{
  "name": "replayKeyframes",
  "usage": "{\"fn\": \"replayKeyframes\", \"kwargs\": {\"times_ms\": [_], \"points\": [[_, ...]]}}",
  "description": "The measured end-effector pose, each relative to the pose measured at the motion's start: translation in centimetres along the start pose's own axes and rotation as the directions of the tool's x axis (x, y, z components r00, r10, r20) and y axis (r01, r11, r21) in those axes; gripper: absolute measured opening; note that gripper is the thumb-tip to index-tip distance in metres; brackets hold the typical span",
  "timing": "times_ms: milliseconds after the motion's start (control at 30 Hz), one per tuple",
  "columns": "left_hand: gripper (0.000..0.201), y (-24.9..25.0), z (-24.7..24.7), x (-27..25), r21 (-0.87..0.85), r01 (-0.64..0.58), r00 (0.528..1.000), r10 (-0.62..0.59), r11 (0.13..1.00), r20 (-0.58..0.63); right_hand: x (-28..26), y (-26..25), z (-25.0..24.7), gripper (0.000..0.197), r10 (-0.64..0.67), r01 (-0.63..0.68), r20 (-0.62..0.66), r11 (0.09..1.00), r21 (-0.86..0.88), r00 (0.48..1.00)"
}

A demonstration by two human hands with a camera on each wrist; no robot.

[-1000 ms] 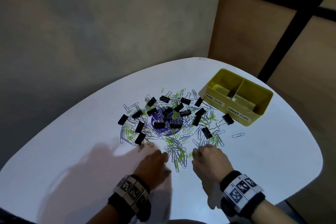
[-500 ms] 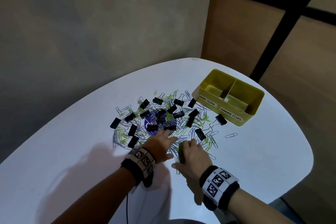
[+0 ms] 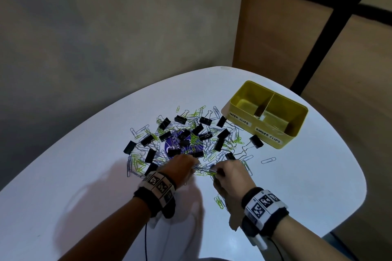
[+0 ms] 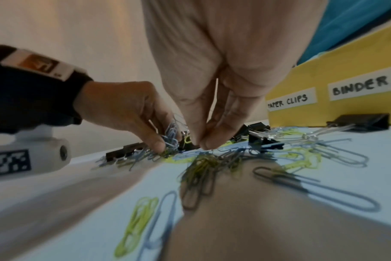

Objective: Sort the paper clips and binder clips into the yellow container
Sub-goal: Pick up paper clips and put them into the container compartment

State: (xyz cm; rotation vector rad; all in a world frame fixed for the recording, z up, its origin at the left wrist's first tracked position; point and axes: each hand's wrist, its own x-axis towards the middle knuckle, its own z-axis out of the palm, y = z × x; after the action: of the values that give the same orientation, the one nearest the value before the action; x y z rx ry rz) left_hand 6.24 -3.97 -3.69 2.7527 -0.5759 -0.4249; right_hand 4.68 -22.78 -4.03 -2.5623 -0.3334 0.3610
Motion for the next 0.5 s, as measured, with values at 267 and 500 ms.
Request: {"fn": "replayKeyframes", "kwargs": {"times_ms": [267,500], "points": [[0.018,0.0,-6.1,0.6,-0.438,0.048,0.988,-0.106,0.898,-0.109,0.3,1.3,-4.4,0.014,0.167,-0.082,-0.105,0.83,0.551,0.98],[0.027,5.0,-14.0,7.2,-0.675,-0.047,0.966,-0.138,0.736,-0.217,2.6,2.8,-12.7,0.017,0.259,-0.003,-0.306,0.767,0.641,0.916]]}}
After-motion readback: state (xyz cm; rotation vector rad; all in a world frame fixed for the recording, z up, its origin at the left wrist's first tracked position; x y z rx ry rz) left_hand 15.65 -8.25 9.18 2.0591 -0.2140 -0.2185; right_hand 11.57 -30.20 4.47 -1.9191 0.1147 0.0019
